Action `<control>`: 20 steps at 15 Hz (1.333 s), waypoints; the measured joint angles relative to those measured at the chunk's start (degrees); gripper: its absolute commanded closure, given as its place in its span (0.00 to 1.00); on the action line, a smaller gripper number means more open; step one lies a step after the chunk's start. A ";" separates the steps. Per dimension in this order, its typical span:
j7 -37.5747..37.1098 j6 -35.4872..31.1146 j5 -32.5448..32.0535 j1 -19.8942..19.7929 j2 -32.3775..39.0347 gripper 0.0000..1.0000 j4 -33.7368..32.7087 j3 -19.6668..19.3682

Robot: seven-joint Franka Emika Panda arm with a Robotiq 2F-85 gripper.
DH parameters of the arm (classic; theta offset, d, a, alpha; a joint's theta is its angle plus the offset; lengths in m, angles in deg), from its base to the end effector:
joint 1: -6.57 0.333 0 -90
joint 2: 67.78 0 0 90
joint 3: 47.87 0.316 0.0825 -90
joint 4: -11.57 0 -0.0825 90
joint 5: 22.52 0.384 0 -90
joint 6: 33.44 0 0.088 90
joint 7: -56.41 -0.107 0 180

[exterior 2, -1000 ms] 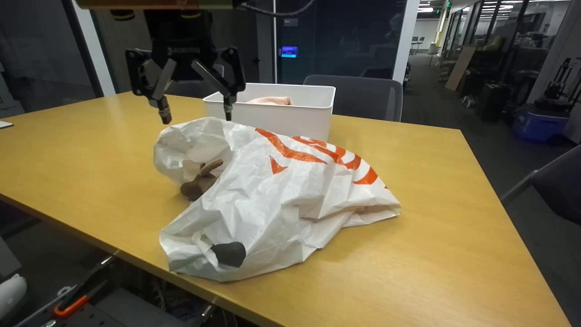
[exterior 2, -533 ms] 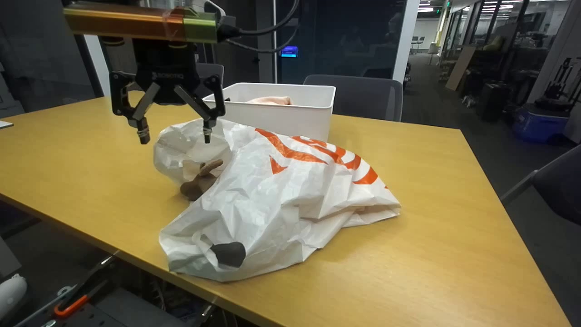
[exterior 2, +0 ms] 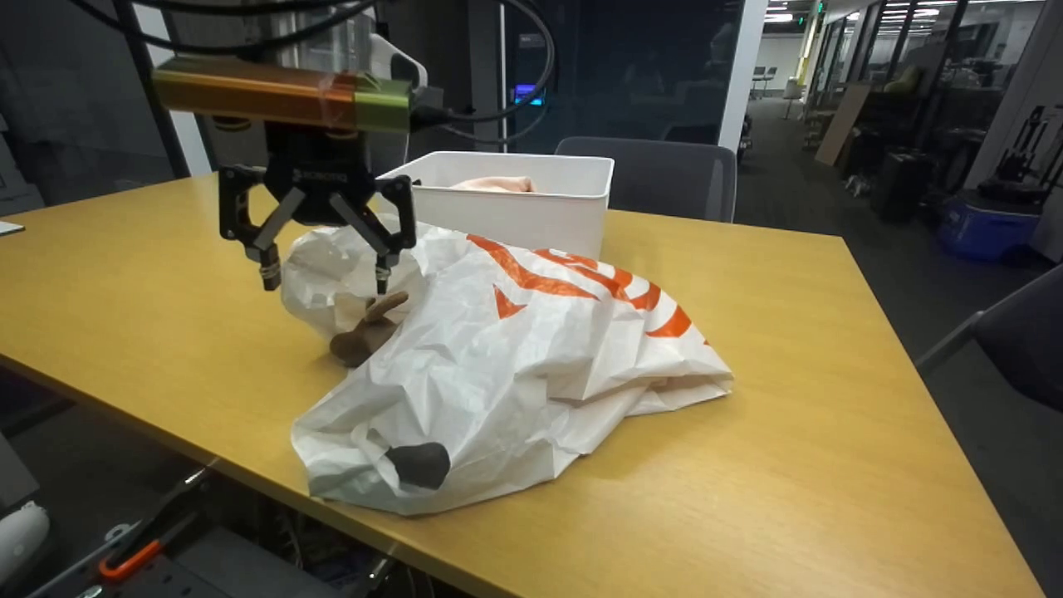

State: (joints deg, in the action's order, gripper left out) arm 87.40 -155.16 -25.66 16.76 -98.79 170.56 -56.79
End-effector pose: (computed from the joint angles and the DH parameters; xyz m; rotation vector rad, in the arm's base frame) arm 0.3372 0.0105 0.3571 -2.9288 -0.9399 0.1558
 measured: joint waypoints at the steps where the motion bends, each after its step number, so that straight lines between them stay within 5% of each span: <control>1: 0.28 -1.62 0.61 -0.02 2.03 0.00 0.07 -0.35; 6: -1.70 -13.64 -1.38 -3.60 13.73 0.00 -0.16 0.03; 11: -14.15 -23.97 -13.35 -9.40 24.27 0.00 -1.42 3.60; 12: -15.70 -24.30 -14.07 -9.77 25.78 0.25 -1.91 3.96; 13: -17.24 -24.59 -14.80 -10.01 27.05 0.25 -2.41 4.20; 20: -24.10 -24.71 -18.24 -10.36 31.38 0.79 -5.00 4.79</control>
State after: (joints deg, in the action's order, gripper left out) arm 63.30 -179.88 -43.91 6.39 -67.41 165.55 -51.99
